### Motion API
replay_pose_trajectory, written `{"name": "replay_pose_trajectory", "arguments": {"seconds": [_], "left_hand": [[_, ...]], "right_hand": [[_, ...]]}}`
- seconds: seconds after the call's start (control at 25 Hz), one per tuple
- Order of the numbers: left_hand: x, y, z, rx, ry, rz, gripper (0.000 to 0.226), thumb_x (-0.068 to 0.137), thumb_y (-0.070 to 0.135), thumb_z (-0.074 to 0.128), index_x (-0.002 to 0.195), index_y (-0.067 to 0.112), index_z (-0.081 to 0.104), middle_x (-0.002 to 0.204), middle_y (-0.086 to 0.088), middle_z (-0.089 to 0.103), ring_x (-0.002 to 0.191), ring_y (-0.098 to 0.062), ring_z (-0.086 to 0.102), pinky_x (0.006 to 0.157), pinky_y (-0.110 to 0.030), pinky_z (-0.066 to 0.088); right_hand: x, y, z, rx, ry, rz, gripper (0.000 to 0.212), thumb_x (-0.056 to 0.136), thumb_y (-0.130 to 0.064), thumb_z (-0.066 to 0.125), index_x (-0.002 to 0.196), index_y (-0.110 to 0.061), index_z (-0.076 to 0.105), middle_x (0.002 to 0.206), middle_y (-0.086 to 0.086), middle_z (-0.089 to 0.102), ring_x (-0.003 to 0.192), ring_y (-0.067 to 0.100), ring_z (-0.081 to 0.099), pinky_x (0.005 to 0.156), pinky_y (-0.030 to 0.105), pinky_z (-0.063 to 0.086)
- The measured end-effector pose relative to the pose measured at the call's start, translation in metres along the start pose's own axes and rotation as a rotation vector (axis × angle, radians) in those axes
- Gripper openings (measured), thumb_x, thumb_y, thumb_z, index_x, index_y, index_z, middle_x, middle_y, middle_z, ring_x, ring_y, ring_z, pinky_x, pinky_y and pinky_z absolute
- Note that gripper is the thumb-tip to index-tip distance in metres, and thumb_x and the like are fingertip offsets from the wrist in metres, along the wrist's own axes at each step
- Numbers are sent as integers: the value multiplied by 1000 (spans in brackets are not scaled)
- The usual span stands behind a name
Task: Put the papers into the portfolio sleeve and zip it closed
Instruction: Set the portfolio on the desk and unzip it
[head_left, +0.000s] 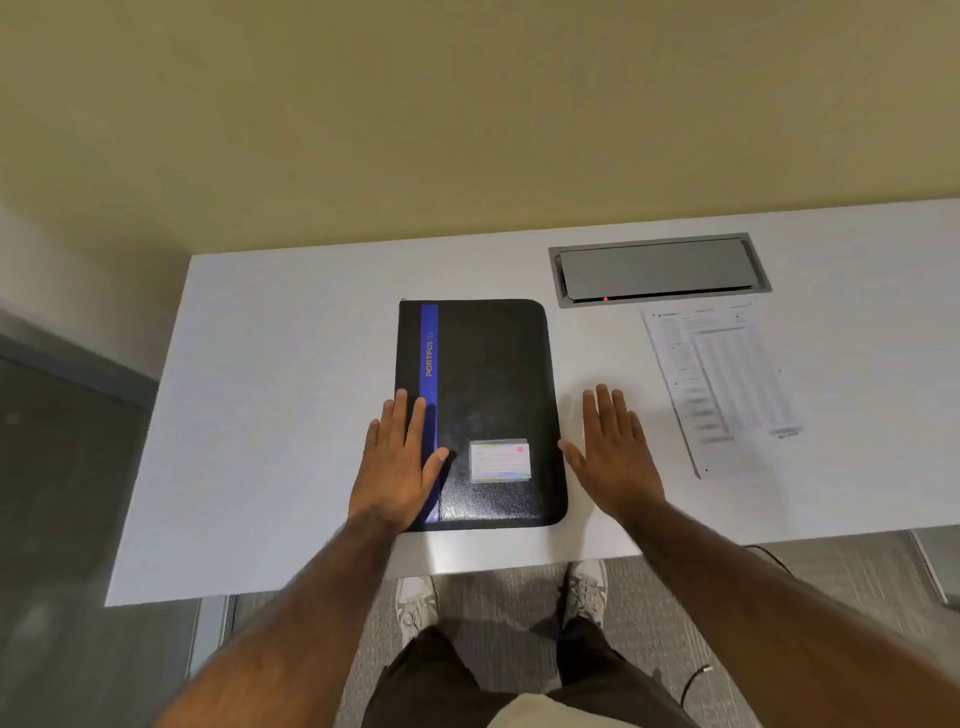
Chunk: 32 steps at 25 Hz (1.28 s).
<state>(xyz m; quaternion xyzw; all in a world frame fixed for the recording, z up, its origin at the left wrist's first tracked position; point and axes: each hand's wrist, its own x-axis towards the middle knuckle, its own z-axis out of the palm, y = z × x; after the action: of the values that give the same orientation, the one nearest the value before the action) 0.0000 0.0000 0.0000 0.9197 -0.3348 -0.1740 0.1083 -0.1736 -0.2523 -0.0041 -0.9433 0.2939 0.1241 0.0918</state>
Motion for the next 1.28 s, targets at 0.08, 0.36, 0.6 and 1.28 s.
{"name": "replay_pose_trajectory", "arguments": {"seconds": [0.08,0.36,0.6,1.28], "left_hand": [[-8,-9,8,89,-43,45,82,97,68,17,162,25,-10,169,0,-19,157,-23,-12,128,-42,4],[-15,-41,25,269,-199,140,79,102,59,30,162,24,-7,162,0,-32,156,-28,-16,121,-40,-9],[3,-17,17,214,-220,34,76,104,53,31,162,23,-6,168,-4,-21,157,-27,-13,127,-43,1],[143,-29,-32,-173,-93,-136,56,102,28,50,155,14,37,166,-10,22,144,-34,40,116,-44,37]], "right_hand": [[-9,-6,5,-18,-34,21,83,95,-69,10,156,-18,-14,164,6,-24,150,28,-21,122,44,-6],[-34,-9,8,-52,-94,68,83,92,-71,4,151,-22,-26,159,3,-35,146,27,-30,121,48,-12],[6,13,0,-59,-194,-20,78,98,-64,13,157,-19,-11,164,7,-22,150,28,-21,119,47,-8],[180,-32,-42,922,-134,364,37,97,-27,57,126,-5,60,125,13,64,118,35,60,94,38,50]]}}
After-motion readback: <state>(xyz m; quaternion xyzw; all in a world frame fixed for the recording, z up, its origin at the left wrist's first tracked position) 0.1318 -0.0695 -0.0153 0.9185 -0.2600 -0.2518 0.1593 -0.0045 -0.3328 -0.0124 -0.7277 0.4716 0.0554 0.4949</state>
